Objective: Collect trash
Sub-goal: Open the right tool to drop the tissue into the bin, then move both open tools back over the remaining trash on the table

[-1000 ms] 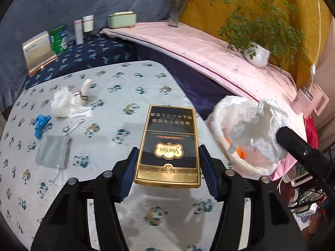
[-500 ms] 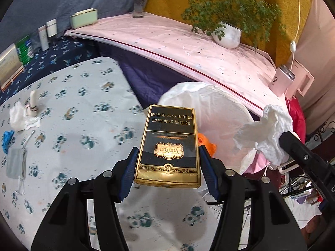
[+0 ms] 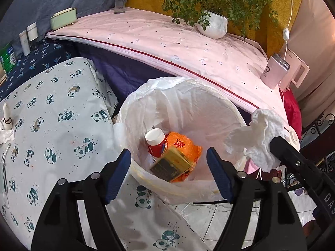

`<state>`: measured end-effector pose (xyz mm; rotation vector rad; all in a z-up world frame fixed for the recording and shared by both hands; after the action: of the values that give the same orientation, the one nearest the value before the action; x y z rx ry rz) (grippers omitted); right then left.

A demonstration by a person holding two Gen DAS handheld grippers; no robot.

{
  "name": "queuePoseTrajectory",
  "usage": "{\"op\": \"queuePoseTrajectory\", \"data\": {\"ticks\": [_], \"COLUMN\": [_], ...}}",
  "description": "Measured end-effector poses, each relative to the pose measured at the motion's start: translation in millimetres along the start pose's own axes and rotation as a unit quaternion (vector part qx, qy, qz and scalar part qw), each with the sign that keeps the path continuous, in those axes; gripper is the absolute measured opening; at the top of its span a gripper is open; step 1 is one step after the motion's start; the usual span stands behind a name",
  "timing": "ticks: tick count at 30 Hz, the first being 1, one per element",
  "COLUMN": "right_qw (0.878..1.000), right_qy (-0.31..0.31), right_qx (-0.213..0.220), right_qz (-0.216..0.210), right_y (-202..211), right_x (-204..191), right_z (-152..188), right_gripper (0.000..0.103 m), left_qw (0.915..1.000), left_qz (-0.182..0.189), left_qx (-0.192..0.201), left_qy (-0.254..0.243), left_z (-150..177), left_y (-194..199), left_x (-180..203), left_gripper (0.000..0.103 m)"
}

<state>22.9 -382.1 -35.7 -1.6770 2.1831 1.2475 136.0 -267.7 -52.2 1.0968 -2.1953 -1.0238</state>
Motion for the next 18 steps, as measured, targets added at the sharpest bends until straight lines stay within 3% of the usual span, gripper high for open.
{"op": "queuePoseTrajectory", "data": {"ticks": [7,11,15,18], "right_qw": [1.000,1.000,1.000,0.999], "right_qy": [0.010,0.013,0.023,0.030], "right_qx": [-0.013,-0.013,-0.009,-0.012], "right_qz": [-0.002,-0.004,-0.004,-0.008], "right_y": [-18.0,-27.8,-31.8,-33.7], "right_x": [-3.4,-9.9,-21.1,-32.8], "right_z": [-1.6,-0.8,0.2,2.2], "right_gripper": [0.008,0.016,0.035,0.036], "left_qw": [0.9994,0.9989,0.9981,0.9973], "left_qz": [-0.017,-0.033,-0.047,-0.052], "left_qx": [-0.003,0.002,0.008,0.011], "left_qy": [0.029,0.032,0.039,0.051], "left_z": [0.0,2.7,5.0,6.5], "left_y": [-6.8,-5.0,-0.4,4.7], "left_x": [-20.2,-33.4,-48.8,-61.9], "left_gripper": [0.072,0.073,0.073,0.073]}}
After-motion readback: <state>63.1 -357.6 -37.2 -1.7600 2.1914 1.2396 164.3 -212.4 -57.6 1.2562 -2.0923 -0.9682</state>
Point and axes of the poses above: each gripper's, at about its wrist camera, not at the fingertips, and y roughly against the way its jaws point, x to its right, z to its underside, the point moved 2 cm from there along -y, roughly the way its jaws point, and after that the axes turned 7 degrees about -z, right-handed, at the moved point
